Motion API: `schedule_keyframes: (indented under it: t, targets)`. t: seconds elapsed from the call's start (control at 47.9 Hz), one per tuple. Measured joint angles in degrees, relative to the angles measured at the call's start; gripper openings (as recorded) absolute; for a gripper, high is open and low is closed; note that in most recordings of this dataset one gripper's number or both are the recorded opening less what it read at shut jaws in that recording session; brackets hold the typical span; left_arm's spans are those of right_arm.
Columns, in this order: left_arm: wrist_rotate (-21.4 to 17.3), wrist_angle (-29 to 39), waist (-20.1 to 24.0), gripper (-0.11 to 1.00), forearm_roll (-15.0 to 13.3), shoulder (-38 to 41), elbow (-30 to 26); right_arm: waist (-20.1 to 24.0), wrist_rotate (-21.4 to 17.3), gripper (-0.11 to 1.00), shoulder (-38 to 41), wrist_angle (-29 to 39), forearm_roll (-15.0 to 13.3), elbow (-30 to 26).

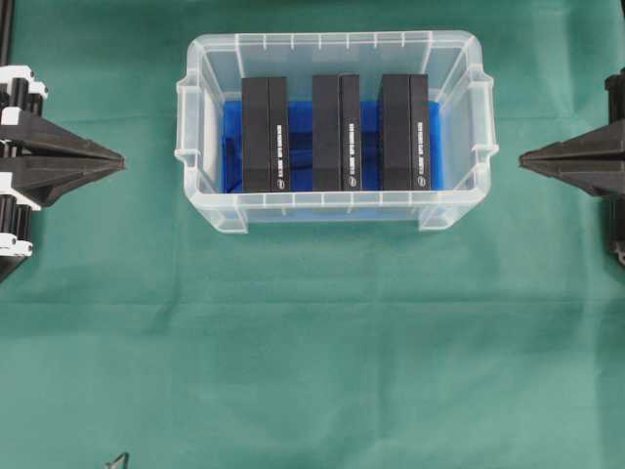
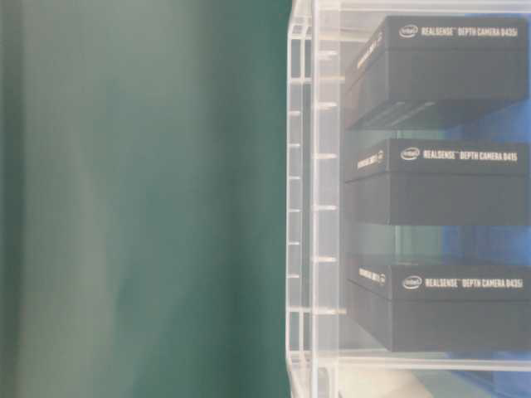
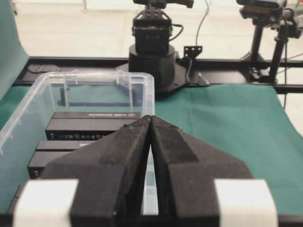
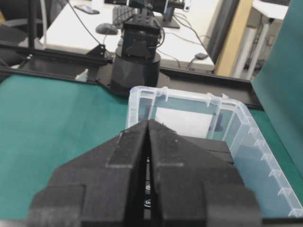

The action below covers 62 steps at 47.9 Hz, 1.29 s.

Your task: Take the box out of the case with the right arm.

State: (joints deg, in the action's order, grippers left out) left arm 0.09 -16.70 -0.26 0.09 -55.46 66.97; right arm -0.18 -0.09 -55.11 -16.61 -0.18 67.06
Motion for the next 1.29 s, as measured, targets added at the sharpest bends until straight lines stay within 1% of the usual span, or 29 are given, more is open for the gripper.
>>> schedule_keyframes:
  t: [0.104,0.313,0.396,0.438,0.542,0.73,0.835,0.918,1.064,1.168,1.294]
  targets:
    - [-0.5,1.0,0.2,0.02,1.1,0.1,-0.5,-0.1,-0.7,0.00,0.4,0.9,0.1,0.0]
    - [0.0,3.7,0.3,0.02,1.5,0.2,-1.1,-0.1,-0.7,0.00,1.6,6.9,0.1,-2.5]
    - [0.1,4.4,0.3,0.02,1.5,0.0,-1.9,0.0,-1.2,0.00,1.6,9.1,0.3,-4.7]
    - [0.8,4.8,0.3,0.02,1.5,-0.3,-2.5,0.0,-1.8,0.00,1.6,10.5,0.4,-6.4]
    - [1.8,6.9,0.4,0.02,1.5,-1.0,-5.8,-0.1,-4.2,0.00,1.6,14.7,0.4,-11.0]
    - [2.1,16.5,0.4,0.02,1.5,-1.1,-15.3,0.0,-9.6,0.00,2.9,24.8,0.4,-20.2]
    - [2.1,22.9,0.4,0.02,1.5,-0.7,-20.8,0.0,-11.5,0.00,3.9,28.8,0.4,-24.4]
    - [2.3,26.5,0.3,0.02,1.6,-0.3,-23.8,0.0,-12.7,0.00,4.7,31.4,0.4,-27.6]
    - [2.7,31.0,0.4,0.02,1.6,0.1,-25.5,-0.1,-13.3,0.00,5.5,36.3,0.4,-30.1]
    - [5.2,34.7,0.3,0.02,1.6,0.2,-26.0,-0.1,-13.4,0.00,5.6,40.0,0.4,-30.8]
    - [8.1,42.5,0.3,0.02,1.5,0.4,-27.4,-0.1,-15.6,0.00,6.0,47.0,0.4,-32.4]
